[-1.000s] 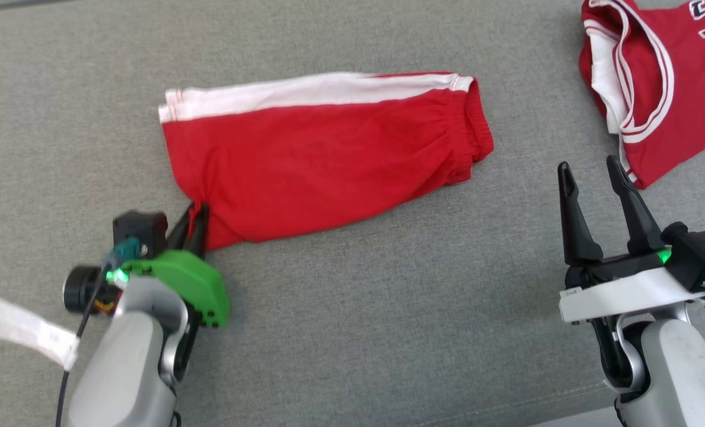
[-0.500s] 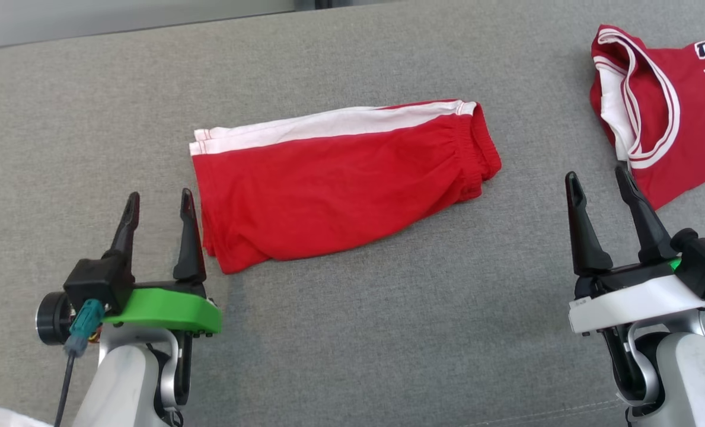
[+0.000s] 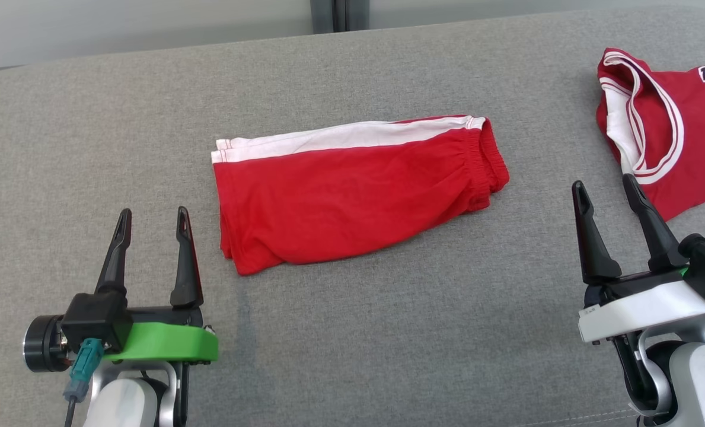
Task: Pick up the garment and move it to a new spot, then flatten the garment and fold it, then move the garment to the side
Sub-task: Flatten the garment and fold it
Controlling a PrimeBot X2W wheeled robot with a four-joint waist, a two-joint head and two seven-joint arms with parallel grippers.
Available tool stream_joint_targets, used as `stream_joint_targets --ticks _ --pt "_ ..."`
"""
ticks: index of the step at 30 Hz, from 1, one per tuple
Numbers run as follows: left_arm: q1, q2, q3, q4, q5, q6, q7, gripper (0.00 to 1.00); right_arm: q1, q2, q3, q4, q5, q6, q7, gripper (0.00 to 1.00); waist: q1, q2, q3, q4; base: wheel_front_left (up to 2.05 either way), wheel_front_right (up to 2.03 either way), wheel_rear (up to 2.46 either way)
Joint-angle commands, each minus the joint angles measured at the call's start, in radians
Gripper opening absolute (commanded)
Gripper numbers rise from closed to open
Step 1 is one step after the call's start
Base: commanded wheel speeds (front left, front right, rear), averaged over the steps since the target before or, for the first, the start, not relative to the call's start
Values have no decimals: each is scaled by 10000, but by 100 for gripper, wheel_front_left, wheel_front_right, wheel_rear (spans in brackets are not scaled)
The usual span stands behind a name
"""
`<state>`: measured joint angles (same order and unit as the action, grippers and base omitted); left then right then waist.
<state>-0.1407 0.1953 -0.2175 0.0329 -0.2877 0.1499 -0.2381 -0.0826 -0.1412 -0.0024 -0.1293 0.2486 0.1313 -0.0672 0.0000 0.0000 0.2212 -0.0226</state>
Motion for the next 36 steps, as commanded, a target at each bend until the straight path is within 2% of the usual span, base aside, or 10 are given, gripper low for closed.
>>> stream_joint_targets --ticks 1,8,13,23,27,32,36 --pt "163 60 14 -77 94 37 13 100 136 -40 -50 -54 -26 -13 44 100 0 0 24 26 0 0 0" --pt "-186 93 -98 -364 155 53 107 100 -163 -191 -143 120 -38 -13 192 100 0 0 430 254 0 0 0" --pt "-750 -50 -316 -504 237 -34 71 100 -974 -531 354 642 37 -13 209 100 0 0 1252 642 0 0 0" --pt "-1806 -386 -606 -117 341 -274 -173 100 -3302 -739 1531 3552 -9 -13 -105 100 0 0 2365 1252 0 0 0" --pt "-1928 -451 -627 14 364 -329 -213 100 -3680 -766 1275 4720 -60 -13 -442 100 0 0 2421 1325 0 0 0" --pt "-2009 -482 -602 39 427 -340 -262 100 -3814 -677 964 5489 -52 -14 -664 100 0 0 2488 1307 0 0 0" --pt "-2027 -522 -614 65 502 -341 -279 100 -3872 -527 1055 6137 291 -17 -113 100 0 0 2497 1281 0 0 0"
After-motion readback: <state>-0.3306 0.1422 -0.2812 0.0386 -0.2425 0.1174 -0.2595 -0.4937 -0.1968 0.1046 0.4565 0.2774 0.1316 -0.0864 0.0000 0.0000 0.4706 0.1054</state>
